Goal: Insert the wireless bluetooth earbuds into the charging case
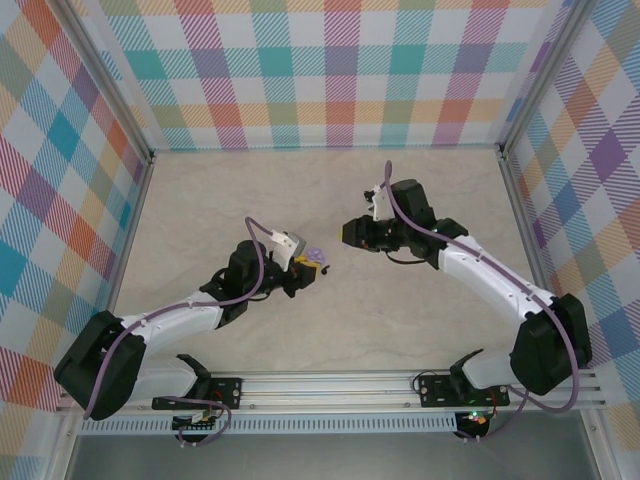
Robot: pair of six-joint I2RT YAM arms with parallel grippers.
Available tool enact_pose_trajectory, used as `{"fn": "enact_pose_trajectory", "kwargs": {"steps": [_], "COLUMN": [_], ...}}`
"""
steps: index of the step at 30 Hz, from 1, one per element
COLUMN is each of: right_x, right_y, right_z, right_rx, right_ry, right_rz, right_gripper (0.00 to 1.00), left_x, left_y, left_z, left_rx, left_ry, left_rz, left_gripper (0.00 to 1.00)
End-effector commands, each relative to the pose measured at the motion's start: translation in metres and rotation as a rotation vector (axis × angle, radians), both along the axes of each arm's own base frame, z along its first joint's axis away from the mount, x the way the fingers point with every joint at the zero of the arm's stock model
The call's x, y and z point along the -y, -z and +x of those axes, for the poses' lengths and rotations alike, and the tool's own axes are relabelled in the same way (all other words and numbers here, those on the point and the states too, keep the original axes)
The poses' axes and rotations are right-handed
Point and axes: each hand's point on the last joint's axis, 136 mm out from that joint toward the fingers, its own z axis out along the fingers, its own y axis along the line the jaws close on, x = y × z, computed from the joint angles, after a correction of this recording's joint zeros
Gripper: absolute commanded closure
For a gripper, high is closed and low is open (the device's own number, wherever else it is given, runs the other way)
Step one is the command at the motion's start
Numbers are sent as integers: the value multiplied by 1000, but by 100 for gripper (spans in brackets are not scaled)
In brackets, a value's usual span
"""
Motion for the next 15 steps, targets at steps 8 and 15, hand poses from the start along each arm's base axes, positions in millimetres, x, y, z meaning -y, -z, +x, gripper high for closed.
{"fn": "enact_pose_trajectory", "kwargs": {"steps": [8, 15], "right_x": [-26, -39], "right_y": [-54, -59], "right_z": [-18, -23], "right_rx": [205, 237], "right_ry": [-130, -162], "right_rz": [99, 113], "right_gripper": [75, 75], "left_x": [19, 25], "left_y": [-38, -48], "left_z": [-13, -18], "left_rx": [159, 172], "left_ry": [135, 177], "left_rz": [-78, -107], "left_gripper": [74, 75]}}
